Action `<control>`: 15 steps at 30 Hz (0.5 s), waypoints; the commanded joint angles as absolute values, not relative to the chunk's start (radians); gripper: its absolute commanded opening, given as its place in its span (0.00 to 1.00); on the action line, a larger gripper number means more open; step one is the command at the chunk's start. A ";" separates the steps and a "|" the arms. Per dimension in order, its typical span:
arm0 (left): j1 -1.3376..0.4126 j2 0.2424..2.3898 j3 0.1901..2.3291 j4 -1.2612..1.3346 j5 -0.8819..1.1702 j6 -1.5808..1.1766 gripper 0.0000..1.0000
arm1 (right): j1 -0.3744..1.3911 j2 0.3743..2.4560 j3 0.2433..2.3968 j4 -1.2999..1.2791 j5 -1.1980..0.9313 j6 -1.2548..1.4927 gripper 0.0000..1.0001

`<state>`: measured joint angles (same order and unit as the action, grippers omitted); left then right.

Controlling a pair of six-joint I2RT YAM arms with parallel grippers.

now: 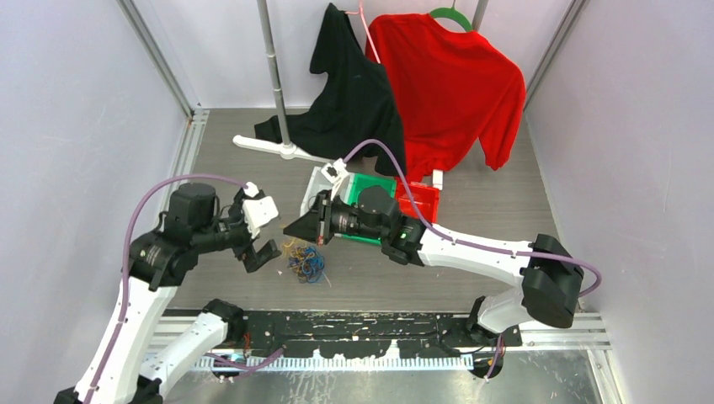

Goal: Untangle the cables

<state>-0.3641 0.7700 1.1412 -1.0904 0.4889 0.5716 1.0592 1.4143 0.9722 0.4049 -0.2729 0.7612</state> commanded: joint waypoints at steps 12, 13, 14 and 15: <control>-0.359 0.615 0.982 -0.636 0.570 0.038 0.97 | 1.052 1.347 1.098 0.705 -0.363 0.880 0.01; -0.359 0.636 1.002 -0.645 0.598 -0.003 0.97 | 1.051 1.346 1.101 0.720 -0.363 0.884 0.01; -0.360 0.655 1.015 -0.648 0.638 -0.032 0.97 | 1.052 1.345 1.105 0.734 -0.361 0.889 0.01; -0.359 0.666 1.019 -0.640 0.660 -0.063 0.97 | 1.051 1.345 1.111 0.742 -0.363 0.893 0.01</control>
